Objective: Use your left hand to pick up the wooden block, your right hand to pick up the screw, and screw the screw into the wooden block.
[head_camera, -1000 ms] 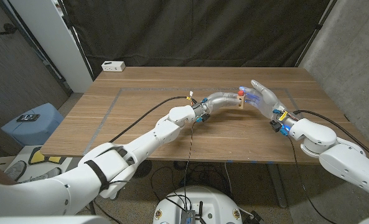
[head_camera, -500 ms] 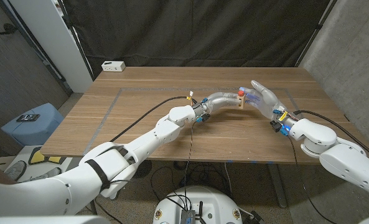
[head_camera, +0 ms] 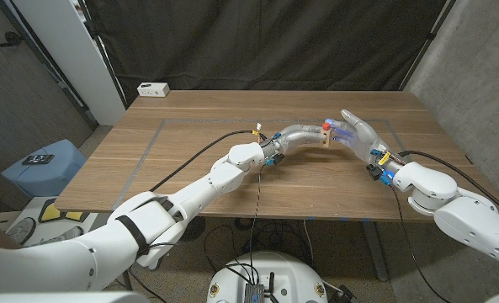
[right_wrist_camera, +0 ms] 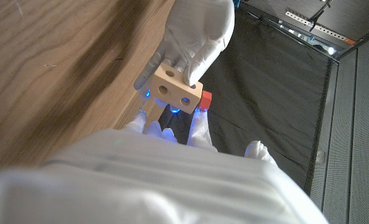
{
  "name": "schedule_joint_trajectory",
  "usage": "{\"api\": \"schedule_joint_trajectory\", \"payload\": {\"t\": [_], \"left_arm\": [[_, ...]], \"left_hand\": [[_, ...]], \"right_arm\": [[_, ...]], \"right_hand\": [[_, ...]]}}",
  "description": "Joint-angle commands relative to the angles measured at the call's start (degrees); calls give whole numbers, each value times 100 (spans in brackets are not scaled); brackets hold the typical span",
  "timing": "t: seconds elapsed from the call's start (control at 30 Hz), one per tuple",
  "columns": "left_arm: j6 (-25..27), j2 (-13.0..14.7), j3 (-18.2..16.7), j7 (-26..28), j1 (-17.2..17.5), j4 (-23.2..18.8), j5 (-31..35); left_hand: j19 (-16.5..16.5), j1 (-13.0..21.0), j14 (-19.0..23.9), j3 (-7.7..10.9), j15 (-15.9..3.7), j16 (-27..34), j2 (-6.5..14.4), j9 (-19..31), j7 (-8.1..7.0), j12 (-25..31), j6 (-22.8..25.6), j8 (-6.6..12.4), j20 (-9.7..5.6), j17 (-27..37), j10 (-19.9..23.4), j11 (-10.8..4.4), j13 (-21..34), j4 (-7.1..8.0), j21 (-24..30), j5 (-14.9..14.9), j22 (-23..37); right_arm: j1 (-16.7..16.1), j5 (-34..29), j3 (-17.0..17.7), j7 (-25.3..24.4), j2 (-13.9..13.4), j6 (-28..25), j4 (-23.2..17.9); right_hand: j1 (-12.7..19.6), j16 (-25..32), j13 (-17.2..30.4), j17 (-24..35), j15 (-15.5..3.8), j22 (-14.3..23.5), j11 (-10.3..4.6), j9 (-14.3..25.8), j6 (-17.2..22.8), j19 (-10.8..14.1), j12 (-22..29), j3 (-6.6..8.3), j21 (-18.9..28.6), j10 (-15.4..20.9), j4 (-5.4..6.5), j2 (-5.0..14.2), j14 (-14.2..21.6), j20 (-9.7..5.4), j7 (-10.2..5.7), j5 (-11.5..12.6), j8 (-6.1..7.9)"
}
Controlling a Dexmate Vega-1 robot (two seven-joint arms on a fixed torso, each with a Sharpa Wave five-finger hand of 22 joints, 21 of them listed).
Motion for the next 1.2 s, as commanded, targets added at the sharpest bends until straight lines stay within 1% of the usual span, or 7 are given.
{"api": "schedule_joint_trajectory", "payload": {"t": [0.03,0.47,0.7,1.2], "left_arm": [[28,33,-4,-1,39,-67,-5],[35,56,-7,7,60,-111,-9],[24,57,-10,1,58,-101,-14],[62,73,-20,12,74,-133,-30]], "left_hand": [[38,32,51,87,-86,38,47,2,127,19,206,44,36,26,27,27,20,38,43,37,12],[42,27,43,85,-85,37,50,2,135,17,199,41,37,27,22,39,20,43,45,36,13],[43,27,42,86,-79,39,60,2,142,16,196,40,44,30,18,39,21,46,46,36,13],[44,21,51,84,-84,41,51,1,133,18,203,42,37,28,24,38,21,46,47,35,13]], "right_arm": [[-184,-21,120,-93,4,-31,-129],[-404,-42,306,-151,-27,-123,-334],[-495,-49,403,-156,-28,-184,-423],[-505,-63,426,-101,17,-276,-486]], "right_hand": [[0,18,20,19,29,14,41,22,57,16,43,-6,13,-414,34,-16,-730,-7,-4,41,21],[9,19,21,15,30,14,45,37,140,11,51,-4,12,-393,35,-5,-720,-6,10,44,45],[17,17,21,11,32,14,63,59,281,24,63,-3,16,-362,35,3,-715,-12,46,46,98],[33,14,21,6,24,13,76,113,552,32,80,-1,18,-292,32,15,-711,-20,129,48,213]]}}
